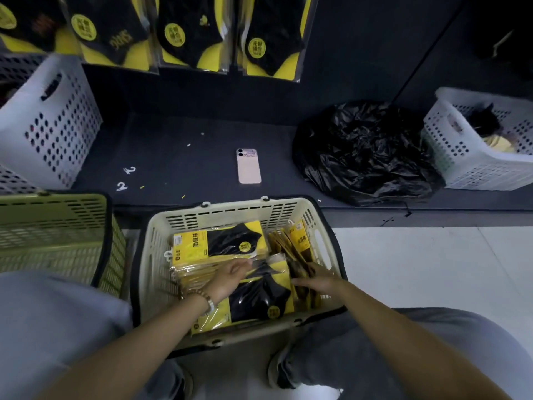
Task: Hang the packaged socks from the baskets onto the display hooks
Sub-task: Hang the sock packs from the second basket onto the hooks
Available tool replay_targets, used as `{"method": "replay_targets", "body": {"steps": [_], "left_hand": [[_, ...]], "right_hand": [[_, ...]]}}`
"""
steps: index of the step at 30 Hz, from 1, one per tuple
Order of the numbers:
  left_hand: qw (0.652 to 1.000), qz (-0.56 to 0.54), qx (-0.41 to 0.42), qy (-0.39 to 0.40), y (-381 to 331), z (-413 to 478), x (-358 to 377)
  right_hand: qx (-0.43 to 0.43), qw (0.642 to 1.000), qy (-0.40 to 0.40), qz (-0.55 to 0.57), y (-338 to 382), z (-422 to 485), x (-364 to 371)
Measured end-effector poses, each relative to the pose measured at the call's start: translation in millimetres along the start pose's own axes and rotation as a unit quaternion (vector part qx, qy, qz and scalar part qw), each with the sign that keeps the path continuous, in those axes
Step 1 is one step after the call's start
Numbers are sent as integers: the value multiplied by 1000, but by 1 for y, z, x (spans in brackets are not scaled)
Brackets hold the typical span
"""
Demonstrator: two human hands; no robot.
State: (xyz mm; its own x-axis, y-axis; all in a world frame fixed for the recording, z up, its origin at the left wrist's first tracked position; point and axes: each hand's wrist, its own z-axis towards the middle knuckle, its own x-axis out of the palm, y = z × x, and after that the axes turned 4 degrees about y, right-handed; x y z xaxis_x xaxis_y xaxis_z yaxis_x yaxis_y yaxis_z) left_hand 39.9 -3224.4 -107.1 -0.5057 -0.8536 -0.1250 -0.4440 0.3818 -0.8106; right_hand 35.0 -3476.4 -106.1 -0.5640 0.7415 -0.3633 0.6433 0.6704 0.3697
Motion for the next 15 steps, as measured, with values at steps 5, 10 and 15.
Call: {"method": "replay_targets", "body": {"steps": [5,10,15], "left_hand": [[998,46,-29,-9,15,-6,-9],[999,47,-23,2,5,0,-7],[995,-53,-45,69,-40,-2,9]], "right_hand": [[-61,989,-111,71,-6,7,-4],[-82,966,-211,124,19,-18,-28],[-111,921,-275,253,42,-73,-82]]}}
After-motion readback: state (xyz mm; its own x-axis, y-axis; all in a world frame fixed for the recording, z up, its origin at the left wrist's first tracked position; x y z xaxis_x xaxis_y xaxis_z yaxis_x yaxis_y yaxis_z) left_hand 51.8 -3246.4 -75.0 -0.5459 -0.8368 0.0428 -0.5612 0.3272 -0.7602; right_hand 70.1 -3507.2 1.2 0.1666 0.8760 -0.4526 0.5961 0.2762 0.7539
